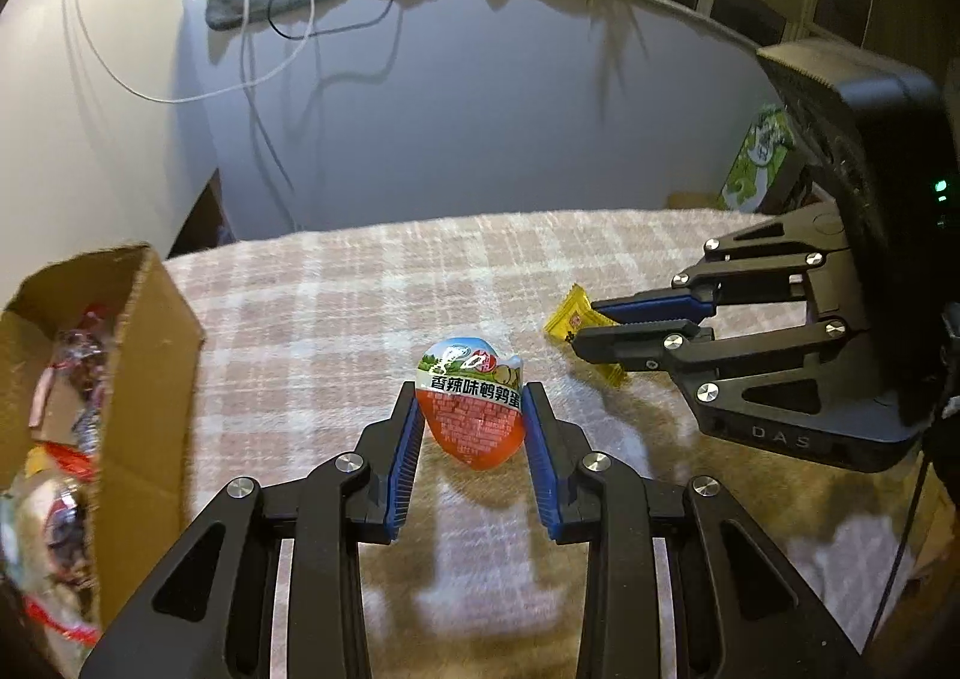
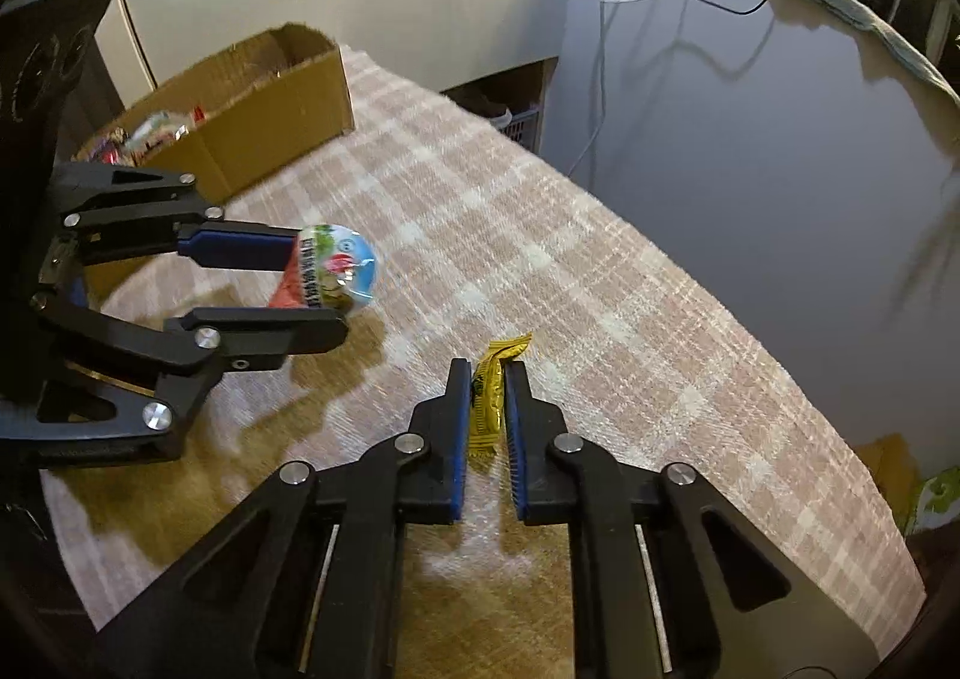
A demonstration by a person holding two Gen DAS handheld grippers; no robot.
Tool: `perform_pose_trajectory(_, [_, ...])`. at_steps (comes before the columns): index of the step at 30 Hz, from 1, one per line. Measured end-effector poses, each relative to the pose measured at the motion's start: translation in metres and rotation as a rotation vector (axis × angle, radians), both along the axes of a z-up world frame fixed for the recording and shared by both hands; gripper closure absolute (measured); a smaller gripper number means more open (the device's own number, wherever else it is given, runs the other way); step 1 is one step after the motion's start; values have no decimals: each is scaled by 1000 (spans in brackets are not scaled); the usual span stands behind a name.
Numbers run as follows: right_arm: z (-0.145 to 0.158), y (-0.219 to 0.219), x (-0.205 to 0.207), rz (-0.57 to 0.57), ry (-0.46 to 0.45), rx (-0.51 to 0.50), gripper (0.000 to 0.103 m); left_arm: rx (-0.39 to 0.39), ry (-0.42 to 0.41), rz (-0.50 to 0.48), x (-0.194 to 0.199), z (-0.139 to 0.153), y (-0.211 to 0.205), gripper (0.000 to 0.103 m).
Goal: Organize snacks
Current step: 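Carry the orange egg snack and yellow packet over the box with both tools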
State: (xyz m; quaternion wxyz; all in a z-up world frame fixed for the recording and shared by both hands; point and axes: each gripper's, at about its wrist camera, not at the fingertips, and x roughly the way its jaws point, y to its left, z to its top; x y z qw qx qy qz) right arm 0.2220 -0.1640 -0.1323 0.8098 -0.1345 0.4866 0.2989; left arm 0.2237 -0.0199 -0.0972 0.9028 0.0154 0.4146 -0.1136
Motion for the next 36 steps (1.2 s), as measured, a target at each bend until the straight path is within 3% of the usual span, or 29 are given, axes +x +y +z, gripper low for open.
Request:
perform_pose_trajectory(9, [4, 10, -13, -17, -15, -21, 93, -14, -52, 27, -24, 20, 16, 72])
perform_pose_trajectory(18, [58, 26, -25, -7, -93, 62, 93, -25, -112, 70, -46, 46, 39, 72])
perform_pose_trajectory(25, [90, 72, -25, 54, -135, 140, 93, -31, -152, 139, -63, 62, 72, 72])
perform_pose_trajectory(36, [101, 145, -25, 131, -142, 198, 93, -25, -184, 241, -88, 75, 133, 72])
